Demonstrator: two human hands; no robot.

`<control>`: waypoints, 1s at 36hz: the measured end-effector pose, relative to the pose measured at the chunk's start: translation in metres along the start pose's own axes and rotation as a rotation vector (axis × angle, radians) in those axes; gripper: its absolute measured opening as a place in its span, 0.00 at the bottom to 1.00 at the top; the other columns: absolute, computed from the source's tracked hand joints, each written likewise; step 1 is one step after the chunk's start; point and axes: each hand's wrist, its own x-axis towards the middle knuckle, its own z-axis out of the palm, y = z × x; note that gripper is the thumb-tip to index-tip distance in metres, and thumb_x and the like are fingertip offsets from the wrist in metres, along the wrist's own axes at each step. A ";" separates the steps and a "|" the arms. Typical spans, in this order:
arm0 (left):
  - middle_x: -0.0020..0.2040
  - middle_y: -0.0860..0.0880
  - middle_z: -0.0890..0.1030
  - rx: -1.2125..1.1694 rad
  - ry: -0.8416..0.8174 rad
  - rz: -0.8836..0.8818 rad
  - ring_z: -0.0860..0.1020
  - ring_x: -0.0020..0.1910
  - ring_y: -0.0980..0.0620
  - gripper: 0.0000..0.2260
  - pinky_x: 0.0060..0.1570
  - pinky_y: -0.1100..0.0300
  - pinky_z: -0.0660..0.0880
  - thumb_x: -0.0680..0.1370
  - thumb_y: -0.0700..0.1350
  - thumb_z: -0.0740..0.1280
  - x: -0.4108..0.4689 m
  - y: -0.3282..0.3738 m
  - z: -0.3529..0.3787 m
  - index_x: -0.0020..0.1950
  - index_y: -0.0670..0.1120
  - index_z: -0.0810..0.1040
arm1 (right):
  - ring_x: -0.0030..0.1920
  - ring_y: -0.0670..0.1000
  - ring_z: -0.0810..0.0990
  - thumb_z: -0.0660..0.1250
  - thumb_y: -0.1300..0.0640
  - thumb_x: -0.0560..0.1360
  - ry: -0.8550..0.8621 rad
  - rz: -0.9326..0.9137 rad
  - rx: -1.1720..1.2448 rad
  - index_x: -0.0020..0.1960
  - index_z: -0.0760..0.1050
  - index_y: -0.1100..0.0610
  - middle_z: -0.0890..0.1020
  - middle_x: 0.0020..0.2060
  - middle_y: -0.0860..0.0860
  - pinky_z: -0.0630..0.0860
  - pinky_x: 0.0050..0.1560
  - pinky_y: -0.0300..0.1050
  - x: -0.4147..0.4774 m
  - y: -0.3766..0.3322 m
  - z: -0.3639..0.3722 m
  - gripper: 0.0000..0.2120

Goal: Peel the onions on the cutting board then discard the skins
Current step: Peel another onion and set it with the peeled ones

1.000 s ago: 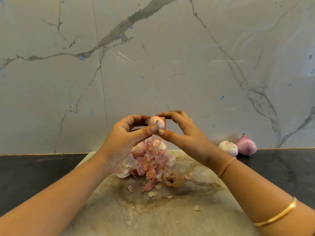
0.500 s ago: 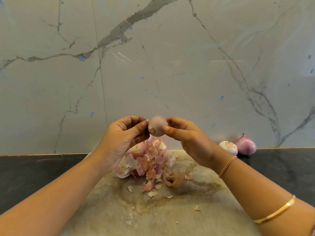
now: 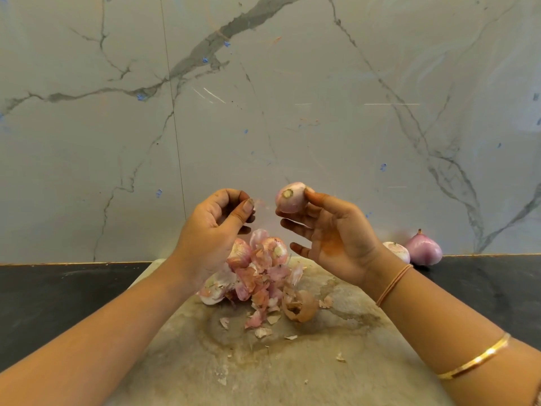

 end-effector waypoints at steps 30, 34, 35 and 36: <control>0.48 0.43 0.84 -0.208 -0.065 -0.125 0.83 0.49 0.48 0.13 0.48 0.59 0.80 0.76 0.41 0.65 -0.003 0.003 0.000 0.61 0.46 0.77 | 0.46 0.42 0.79 0.64 0.49 0.78 -0.103 -0.399 -0.803 0.62 0.63 0.43 0.77 0.49 0.42 0.76 0.42 0.29 -0.007 0.010 0.018 0.15; 0.48 0.45 0.85 -0.298 -0.055 -0.184 0.83 0.47 0.50 0.12 0.42 0.64 0.79 0.77 0.40 0.64 -0.005 0.006 0.004 0.60 0.46 0.78 | 0.42 0.43 0.78 0.66 0.50 0.77 -0.043 -0.492 -0.826 0.60 0.61 0.45 0.76 0.48 0.44 0.76 0.40 0.28 -0.007 0.011 0.019 0.17; 0.47 0.45 0.85 -0.329 -0.056 -0.207 0.84 0.46 0.50 0.12 0.40 0.64 0.79 0.77 0.40 0.64 -0.005 0.007 0.005 0.59 0.46 0.78 | 0.42 0.45 0.79 0.67 0.51 0.77 -0.029 -0.519 -0.834 0.60 0.61 0.46 0.76 0.48 0.45 0.76 0.40 0.29 -0.007 0.011 0.020 0.17; 0.48 0.45 0.85 -0.362 -0.062 -0.232 0.84 0.46 0.50 0.11 0.40 0.64 0.79 0.77 0.40 0.64 -0.005 0.008 0.006 0.59 0.46 0.78 | 0.42 0.46 0.79 0.67 0.52 0.77 -0.013 -0.544 -0.837 0.59 0.62 0.46 0.76 0.48 0.45 0.76 0.40 0.30 -0.006 0.011 0.019 0.16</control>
